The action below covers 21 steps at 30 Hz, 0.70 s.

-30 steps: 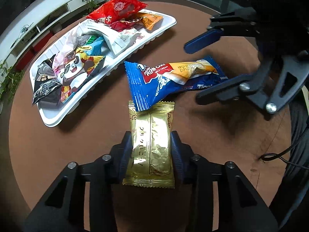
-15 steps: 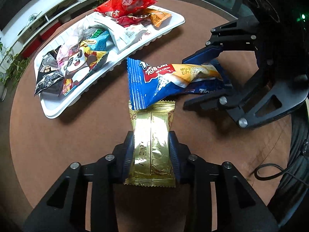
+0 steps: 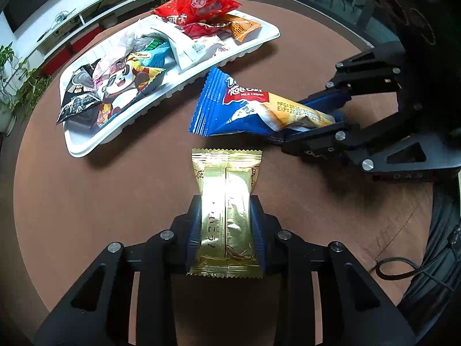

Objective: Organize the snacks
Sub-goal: 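Grasp the gold bar with the left gripper while the right grasps the blue cake pack, then carry the gold bar and blue cake pack over the white tray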

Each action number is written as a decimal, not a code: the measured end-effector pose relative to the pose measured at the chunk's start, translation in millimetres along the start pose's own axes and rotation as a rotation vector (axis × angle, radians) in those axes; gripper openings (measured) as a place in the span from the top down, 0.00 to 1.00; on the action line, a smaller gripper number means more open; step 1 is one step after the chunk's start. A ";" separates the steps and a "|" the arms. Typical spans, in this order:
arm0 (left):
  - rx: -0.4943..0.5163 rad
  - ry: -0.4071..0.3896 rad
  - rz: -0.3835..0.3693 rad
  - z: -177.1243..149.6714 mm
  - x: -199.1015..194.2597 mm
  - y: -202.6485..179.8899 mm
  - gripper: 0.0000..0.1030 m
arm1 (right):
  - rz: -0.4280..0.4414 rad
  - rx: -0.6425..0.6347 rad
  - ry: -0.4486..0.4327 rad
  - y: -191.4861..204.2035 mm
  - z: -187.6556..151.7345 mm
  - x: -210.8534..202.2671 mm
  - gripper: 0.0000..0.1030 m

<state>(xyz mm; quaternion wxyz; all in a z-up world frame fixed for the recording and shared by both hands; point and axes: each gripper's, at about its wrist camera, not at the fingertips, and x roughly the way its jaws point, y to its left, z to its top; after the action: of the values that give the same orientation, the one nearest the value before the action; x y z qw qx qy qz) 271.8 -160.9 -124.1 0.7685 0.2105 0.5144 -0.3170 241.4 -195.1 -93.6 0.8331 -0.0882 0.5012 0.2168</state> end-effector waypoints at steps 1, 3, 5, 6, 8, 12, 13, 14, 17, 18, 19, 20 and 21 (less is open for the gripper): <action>-0.003 -0.002 -0.001 -1.4 -0.6 -0.2 0.72 | 0.001 0.004 -0.004 1.7 -1.0 -1.2 0.72; -0.011 -0.008 -0.004 -3.0 -1.7 -0.3 0.72 | 0.011 0.025 -0.022 4.8 -7.4 -7.9 0.72; -0.021 -0.017 -0.007 -4.9 -3.8 -0.5 0.72 | 0.015 0.043 -0.039 4.4 -10.4 -12.8 0.72; -0.027 -0.021 -0.010 -5.7 -4.9 -0.5 0.72 | 0.016 0.053 -0.048 4.2 -12.8 -16.1 0.72; -0.035 -0.029 -0.013 -7.1 -7.3 -1.1 0.72 | 0.019 0.070 -0.061 3.1 -14.8 -20.3 0.73; -0.047 -0.046 -0.017 -8.9 -12.6 -2.1 0.72 | 0.031 0.104 -0.084 2.7 -20.1 -30.5 0.73; -0.052 -0.051 -0.019 -9.6 -14.4 -2.1 0.72 | 0.035 0.113 -0.089 2.0 -23.2 -34.0 0.73; -0.058 -0.057 -0.021 -10.2 -16.2 -2.0 0.72 | 0.040 0.123 -0.095 1.3 -25.0 -36.5 0.73; -0.089 -0.083 -0.032 -12.2 -24.4 2.3 0.72 | 0.052 0.156 -0.115 -2.0 -31.0 -44.4 0.73; -0.102 -0.093 -0.037 -12.6 -28.0 4.4 0.72 | 0.054 0.172 -0.121 -4.6 -32.6 -47.0 0.73; -0.120 -0.109 -0.042 -12.8 -33.2 8.5 0.72 | 0.055 0.184 -0.125 -6.3 -34.0 -48.9 0.73; -0.134 -0.120 -0.043 -13.1 -37.4 12.0 0.72 | 0.057 0.208 -0.133 -10.9 -35.9 -51.9 0.73; -0.148 -0.132 -0.044 -12.8 -41.6 16.1 0.72 | 0.057 0.228 -0.138 -14.3 -36.4 -54.0 0.73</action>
<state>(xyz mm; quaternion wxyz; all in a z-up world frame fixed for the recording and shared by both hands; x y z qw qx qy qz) 263.4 -129.9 -90.6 0.8072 0.1205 0.4890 -0.3078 197.1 -235.8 -65.0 0.8637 0.0363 0.4663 0.1877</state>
